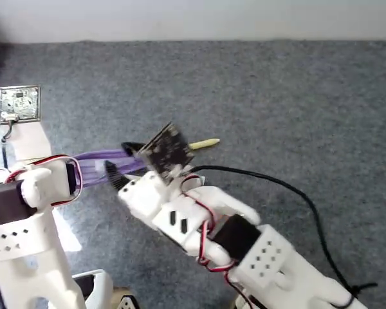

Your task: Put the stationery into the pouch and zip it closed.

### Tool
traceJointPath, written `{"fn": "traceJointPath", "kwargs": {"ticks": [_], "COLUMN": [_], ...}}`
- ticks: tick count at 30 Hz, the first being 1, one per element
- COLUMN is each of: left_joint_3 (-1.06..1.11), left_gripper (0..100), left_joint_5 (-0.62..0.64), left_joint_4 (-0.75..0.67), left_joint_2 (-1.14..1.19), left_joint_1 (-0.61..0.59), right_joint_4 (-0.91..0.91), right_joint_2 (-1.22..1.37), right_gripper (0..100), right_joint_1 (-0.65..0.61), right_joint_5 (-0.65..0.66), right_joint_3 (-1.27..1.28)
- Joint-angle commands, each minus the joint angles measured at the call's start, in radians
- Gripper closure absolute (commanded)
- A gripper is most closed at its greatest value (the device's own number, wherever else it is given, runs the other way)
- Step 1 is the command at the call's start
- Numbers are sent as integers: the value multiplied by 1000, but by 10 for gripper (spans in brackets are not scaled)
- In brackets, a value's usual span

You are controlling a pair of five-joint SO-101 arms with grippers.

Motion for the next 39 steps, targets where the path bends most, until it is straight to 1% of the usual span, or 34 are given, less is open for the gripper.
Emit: {"fn": "traceJointPath", "kwargs": {"ticks": [1,4,8,11,14,18,21,23,28,33,35,37,39], "left_joint_3": [-16,-16,-16,-16,-16,-16,-16,-16,-16,-16,-16,-16,-16], "left_gripper": [989,989,989,989,989,989,989,989,989,989,989,989,989], "left_joint_5": [17,17,17,17,17,17,17,17,17,17,17,17,17], "left_joint_4": [11,11,11,11,11,11,11,11,11,11,11,11,11], "left_joint_2": [2,2,2,2,2,2,2,2,2,2,2,2,2], "left_joint_1": [2,2,2,2,2,2,2,2,0,0,0,2,2], "right_joint_4": [189,321,455,506,532,588,662,736,852,946,987,1033,1078], "right_joint_2": [-38,-27,30,137,289,522,697,817,1121,1356,1435,1508,1573], "right_gripper": [864,865,866,866,866,864,864,862,862,857,816,750,716], "right_joint_1": [134,268,418,490,530,556,558,558,556,550,535,524,503], "right_joint_5": [-86,-118,-106,8,106,196,252,318,649,911,979,990,994], "right_joint_3": [-135,-198,-236,-238,-267,-402,-560,-684,-987,-1272,-1376,-1468,-1553]}}
